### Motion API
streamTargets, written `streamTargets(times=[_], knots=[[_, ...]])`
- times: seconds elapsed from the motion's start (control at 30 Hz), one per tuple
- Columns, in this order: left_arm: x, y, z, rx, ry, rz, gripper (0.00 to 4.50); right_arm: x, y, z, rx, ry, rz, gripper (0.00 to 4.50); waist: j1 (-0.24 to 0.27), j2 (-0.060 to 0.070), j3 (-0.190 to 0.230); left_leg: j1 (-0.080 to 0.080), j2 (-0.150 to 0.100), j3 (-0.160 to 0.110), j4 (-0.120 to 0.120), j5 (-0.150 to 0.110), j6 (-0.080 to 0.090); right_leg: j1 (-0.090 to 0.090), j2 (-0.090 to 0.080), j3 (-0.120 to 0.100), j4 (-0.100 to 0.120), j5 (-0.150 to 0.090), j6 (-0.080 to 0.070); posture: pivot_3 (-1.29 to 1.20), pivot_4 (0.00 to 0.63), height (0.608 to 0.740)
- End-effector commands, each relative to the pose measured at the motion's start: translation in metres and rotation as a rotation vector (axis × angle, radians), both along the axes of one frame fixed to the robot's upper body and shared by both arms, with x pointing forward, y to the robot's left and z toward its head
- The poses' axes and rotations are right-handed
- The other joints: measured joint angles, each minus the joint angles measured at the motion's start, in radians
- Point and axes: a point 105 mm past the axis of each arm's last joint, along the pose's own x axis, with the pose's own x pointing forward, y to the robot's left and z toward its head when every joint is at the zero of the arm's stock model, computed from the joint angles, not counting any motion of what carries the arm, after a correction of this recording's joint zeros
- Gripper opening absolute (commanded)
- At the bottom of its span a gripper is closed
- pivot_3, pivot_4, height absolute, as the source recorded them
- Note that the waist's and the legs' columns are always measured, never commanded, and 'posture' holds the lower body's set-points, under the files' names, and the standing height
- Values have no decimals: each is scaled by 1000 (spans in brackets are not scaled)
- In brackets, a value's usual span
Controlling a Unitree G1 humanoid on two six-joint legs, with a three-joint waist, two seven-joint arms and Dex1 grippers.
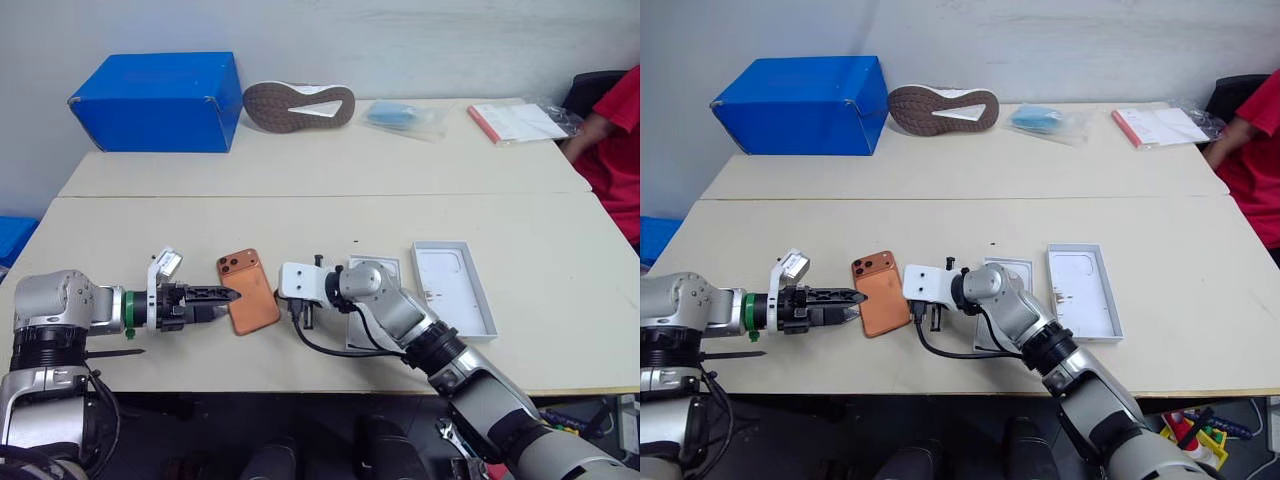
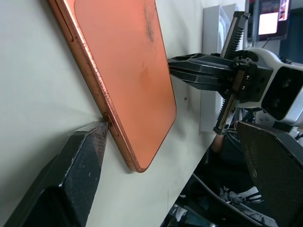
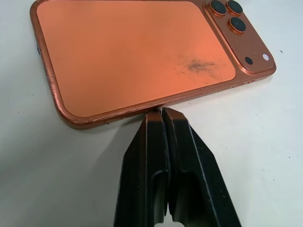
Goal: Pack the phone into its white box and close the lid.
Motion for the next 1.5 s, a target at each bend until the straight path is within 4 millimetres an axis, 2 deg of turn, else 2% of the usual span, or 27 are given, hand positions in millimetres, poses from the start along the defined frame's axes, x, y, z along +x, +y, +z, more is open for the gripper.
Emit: streamTargets(times=[0.03, 0.17, 0.27, 0.47, 0.7, 0.83, 1.0, 1.27, 1.5], knots=[[-7, -19, -28, 37, 88, -38, 4500, -11, 12, 3, 0, -14, 68, 33, 1, 0, 0, 0, 0, -1, 0, 0, 0, 0, -1, 0, 0, 0, 0, 0, 150, 740], [6, -3, -25, 157, 70, 49, 4500, -7, 12, 5, -24, -57, 74, 33, 5, 2, -1, 0, -4, -5, 0, 1, 1, 1, -3, 0, 0, 0, 0, 0, 150, 740], [6, 9, -18, 244, 52, 62, 4500, -3, 10, 8, -33, -75, 73, 33, 0, 2, -1, 3, -4, -8, -1, 3, -2, 8, -3, -1, -5, 0, 1, 0, 150, 740], [10, 8, 7, 248, -11, 27, 4500, 0, 13, 10, -29, -87, 71, 33, -12, 0, 0, 14, 1, -11, -16, 7, -10, 12, 1, -2, -9, -2, -1, 0, 150, 740], [19, 0, 9, 266, -16, 35, 4500, 1, 14, 8, -27, -79, 63, 33, -11, 0, 1, 13, 5, -15, -16, 6, -14, 12, 5, -5, -9, -4, -4, 0, 150, 740], [20, -11, 5, 215, 2, 11, 4500, 0, 15, 7, -23, -71, 65, 33, -7, 0, 1, 13, 5, -16, -16, 7, -15, 12, 5, -5, -9, -4, -5, 0, 150, 740], [7, -33, -5, 69, 38, -65, 4500, -3, 18, 5, -17, -54, 73, 33, -4, 0, 0, 14, 5, -18, -16, 7, -16, 13, 5, -6, -9, -5, -5, 0, 150, 740], [-3, -31, -17, -97, 78, -45, 4500, -6, 16, 3, -27, -46, 81, 33, -3, 0, 0, 14, 4, -19, -17, 8, -15, 14, 4, -6, -10, -5, -5, 0, 150, 740], [-5, -28, -5, -200, 27, -54, 4500, -5, 11, 2, -33, -45, 76, 33, -4, 0, 1, 13, 4, -19, -19, 7, -15, 14, 4, -6, -12, -5, -5, 0, 150, 740]])
